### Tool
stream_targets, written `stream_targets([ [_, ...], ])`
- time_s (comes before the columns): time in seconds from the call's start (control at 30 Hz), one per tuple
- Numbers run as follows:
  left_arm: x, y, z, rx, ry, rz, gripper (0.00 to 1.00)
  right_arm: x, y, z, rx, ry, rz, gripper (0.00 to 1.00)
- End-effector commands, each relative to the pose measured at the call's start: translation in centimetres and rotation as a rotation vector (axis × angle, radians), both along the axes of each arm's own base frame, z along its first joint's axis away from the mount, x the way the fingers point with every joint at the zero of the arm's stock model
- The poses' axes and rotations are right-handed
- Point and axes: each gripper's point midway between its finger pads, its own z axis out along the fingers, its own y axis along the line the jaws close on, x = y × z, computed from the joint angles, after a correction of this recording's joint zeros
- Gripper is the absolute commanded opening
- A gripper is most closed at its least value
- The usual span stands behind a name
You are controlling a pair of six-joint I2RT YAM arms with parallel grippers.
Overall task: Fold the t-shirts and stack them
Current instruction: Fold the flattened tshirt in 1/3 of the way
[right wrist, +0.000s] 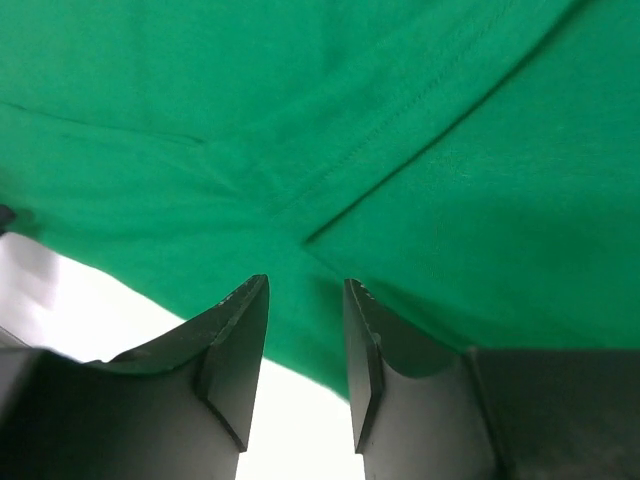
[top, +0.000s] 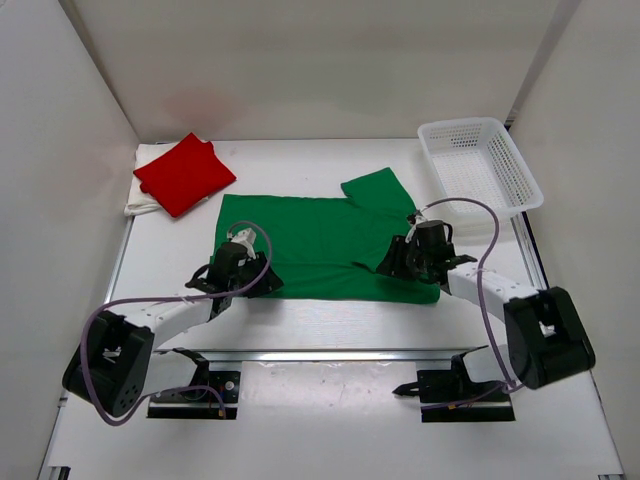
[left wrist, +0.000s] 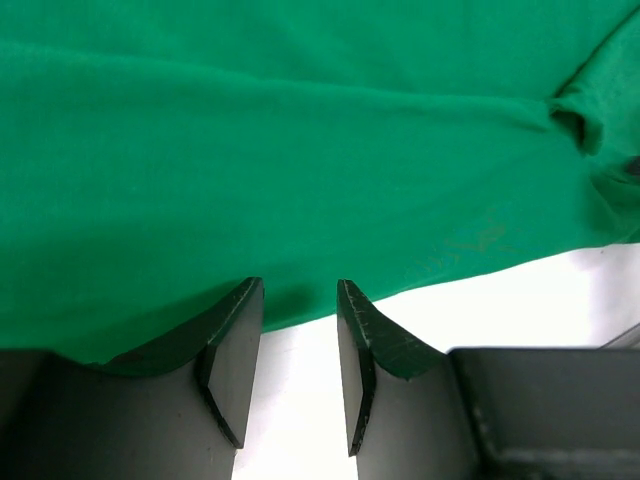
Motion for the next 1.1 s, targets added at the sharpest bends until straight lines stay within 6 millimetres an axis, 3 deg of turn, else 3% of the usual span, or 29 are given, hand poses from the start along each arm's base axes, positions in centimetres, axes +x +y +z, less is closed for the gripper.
stream_targets([
  [0.0, 1.1, -1.1, 1.8, -0.043, -0.067, -0.045, 0.47, 2.4, 1.6, 1.4, 0.078, -0.061, 0.023, 0.34],
  [0.37, 1.2, -0.9, 1.1, -0.041, -0.046, -0.032, 0.45, 2.5, 2.1, -0.4, 0.096, -0.008, 0.013, 0.33],
  [0.5, 0.8, -0.7, 0.6, -0.043, -0.035, -0.025, 0.45, 2.6, 1.9, -1.2, 0.104, 0.010, 0.002, 0.25],
  [0.63, 0.6, -0.8, 0.4, -0.039, -0.026, -0.032, 0.45, 3.1, 2.8, -0.7, 0.109, 0.002, 0.020, 0.19],
  [0.8, 1.0, -0.6, 0.7, -0.051, -0.036, -0.021, 0.45, 3.5, 2.4, -1.6, 0.079, 0.022, -0.005, 0.21],
  [0.93, 1.1, -0.2, 0.6, -0.054, -0.029, -0.003, 0.44, 4.8, 3.2, -0.9, 0.094, 0.014, 0.010, 0.13],
  [1.07, 1.0, -0.4, 0.7, -0.065, -0.019, -0.005, 0.43, 7.6, 5.0, -0.2, 0.142, 0.013, 0.003, 0.11],
])
